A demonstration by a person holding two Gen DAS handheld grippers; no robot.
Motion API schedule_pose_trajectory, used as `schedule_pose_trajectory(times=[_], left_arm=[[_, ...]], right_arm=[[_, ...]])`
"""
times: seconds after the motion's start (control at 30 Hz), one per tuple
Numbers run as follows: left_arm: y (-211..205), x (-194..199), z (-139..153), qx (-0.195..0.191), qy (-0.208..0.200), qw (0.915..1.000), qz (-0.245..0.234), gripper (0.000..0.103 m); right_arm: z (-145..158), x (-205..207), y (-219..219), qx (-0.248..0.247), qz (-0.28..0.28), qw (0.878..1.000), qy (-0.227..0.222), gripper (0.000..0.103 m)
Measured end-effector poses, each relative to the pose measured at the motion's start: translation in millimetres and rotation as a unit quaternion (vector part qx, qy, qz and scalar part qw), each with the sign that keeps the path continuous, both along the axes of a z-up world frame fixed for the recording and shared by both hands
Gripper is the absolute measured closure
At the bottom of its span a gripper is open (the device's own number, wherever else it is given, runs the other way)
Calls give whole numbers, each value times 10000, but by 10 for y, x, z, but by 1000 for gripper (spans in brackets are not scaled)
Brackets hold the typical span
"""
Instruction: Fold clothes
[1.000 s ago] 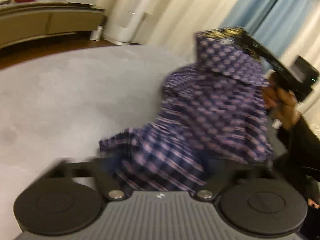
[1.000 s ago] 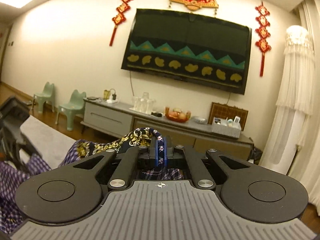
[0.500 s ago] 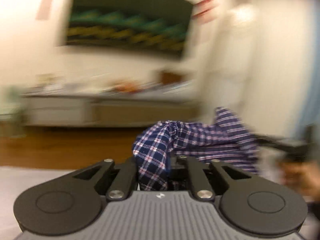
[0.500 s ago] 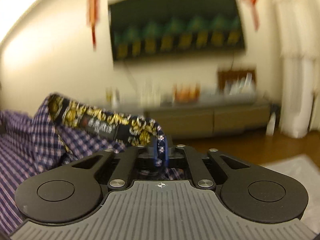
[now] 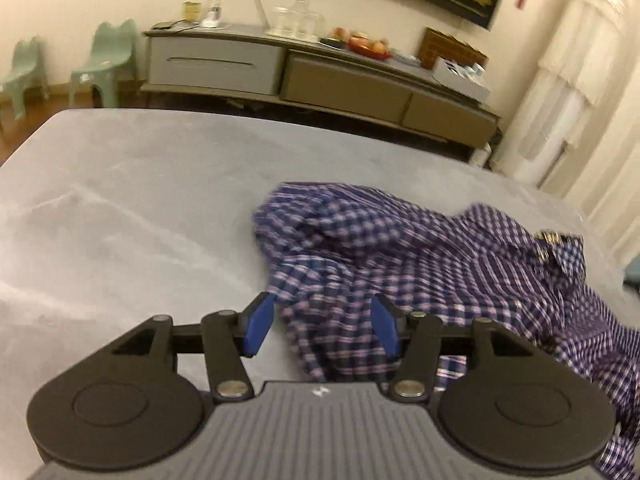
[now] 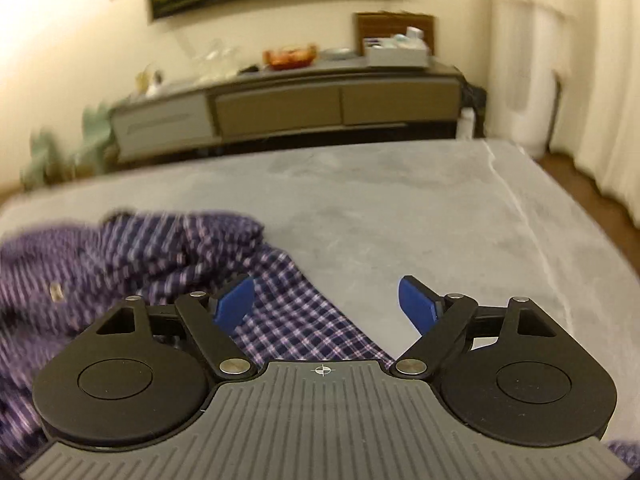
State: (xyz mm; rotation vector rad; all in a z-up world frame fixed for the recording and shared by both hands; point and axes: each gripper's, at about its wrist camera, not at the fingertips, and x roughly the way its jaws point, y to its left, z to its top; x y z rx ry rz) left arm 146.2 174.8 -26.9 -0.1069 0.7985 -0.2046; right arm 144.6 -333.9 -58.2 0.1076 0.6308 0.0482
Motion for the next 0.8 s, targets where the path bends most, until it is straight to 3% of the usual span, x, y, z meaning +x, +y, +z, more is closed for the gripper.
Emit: schedule_pose_trajectory(times=[0.07, 0.13, 0.3, 0.47, 0.53, 0.6, 0.67, 0.7, 0.73, 0.8], left_arm=[[-170, 94, 112, 408, -224, 9984, -332, 39], [-369, 259, 204, 824, -438, 9933, -687, 22], [-812, 875, 99, 1899, -533, 9735, -1157, 21], [-940, 1401, -342, 2219, -145, 9622, -1570, 23], [-941, 1429, -479, 2222, -145, 9583, -1790, 26], [-904, 1400, -521, 2042, -242, 9595, -1926, 26], [-854, 1401, -535, 1716, -200, 9638, -2034, 47], [-829, 1402, -541, 1552, -178, 9654, -2087, 81], [-825, 1384, -538, 1504, -163, 9655, -2119, 99], [-783, 1294, -447, 1572, -394, 9676, -1934, 100]], right_arm=[[87, 18, -35, 314, 49, 9994, -104, 17], [132, 95, 67, 395, 221, 9988, -194, 11], [136, 731, 445, 180, 783, 9968, -45, 8], [-29, 1374, 701, -108, 1387, 9899, 269, 8], [-78, 1487, 784, -57, 1963, 9798, 388, 16], [-119, 1545, 864, 102, 2492, 9664, 627, 16], [-192, 1615, 965, 155, 2829, 9536, 1014, 18], [-239, 1652, 1018, 111, 2870, 9502, 1210, 37], [-283, 1687, 1071, 64, 2906, 9466, 1397, 66], [-203, 1653, 1157, -82, 2859, 9507, 1199, 81]])
